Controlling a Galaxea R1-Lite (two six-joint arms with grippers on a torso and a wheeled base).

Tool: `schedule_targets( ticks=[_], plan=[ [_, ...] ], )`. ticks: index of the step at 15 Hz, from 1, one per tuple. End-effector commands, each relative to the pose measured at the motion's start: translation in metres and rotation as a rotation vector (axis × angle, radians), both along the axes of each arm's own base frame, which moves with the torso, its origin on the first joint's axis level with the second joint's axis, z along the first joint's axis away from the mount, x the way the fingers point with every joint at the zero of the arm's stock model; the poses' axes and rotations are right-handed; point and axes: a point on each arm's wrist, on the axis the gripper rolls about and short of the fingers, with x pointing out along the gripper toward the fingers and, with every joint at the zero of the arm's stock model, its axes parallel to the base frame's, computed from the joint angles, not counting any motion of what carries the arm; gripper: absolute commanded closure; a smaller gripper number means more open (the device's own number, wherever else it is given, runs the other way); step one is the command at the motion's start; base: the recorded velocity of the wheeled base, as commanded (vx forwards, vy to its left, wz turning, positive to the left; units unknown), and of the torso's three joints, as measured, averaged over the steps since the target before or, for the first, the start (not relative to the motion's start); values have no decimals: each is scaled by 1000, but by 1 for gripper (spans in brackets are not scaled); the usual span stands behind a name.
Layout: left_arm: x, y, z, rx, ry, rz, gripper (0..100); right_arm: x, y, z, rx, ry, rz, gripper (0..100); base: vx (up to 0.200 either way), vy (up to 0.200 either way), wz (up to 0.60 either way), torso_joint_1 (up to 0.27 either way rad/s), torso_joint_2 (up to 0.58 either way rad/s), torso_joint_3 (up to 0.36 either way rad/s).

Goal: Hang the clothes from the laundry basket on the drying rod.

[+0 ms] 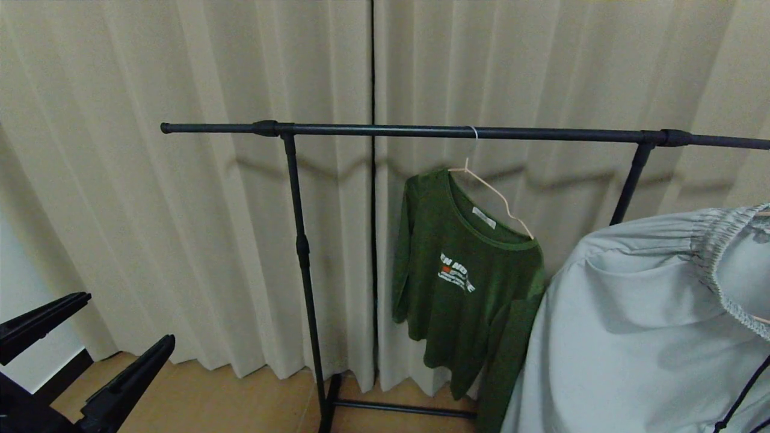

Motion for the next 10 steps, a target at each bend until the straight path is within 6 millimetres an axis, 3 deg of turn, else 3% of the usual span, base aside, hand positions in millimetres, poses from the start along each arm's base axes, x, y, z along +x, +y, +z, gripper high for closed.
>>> schedule_targets(
  ticks=[1, 8, 10],
  plan=[
    [1, 0, 0, 1, 2, 0, 0, 3, -1, -1, -3, 12, -13, 100, 200, 0, 0, 12, 2, 7],
    [-2, 1, 0, -4, -7, 0, 0, 17, -1, 4, -5, 20, 3, 100, 200, 0, 0, 2, 3, 1],
    [-5, 2, -2, -6, -13, 0, 0, 22, 2, 3, -2, 30, 35, 100, 0, 0, 0, 0, 0, 0]
  ],
)
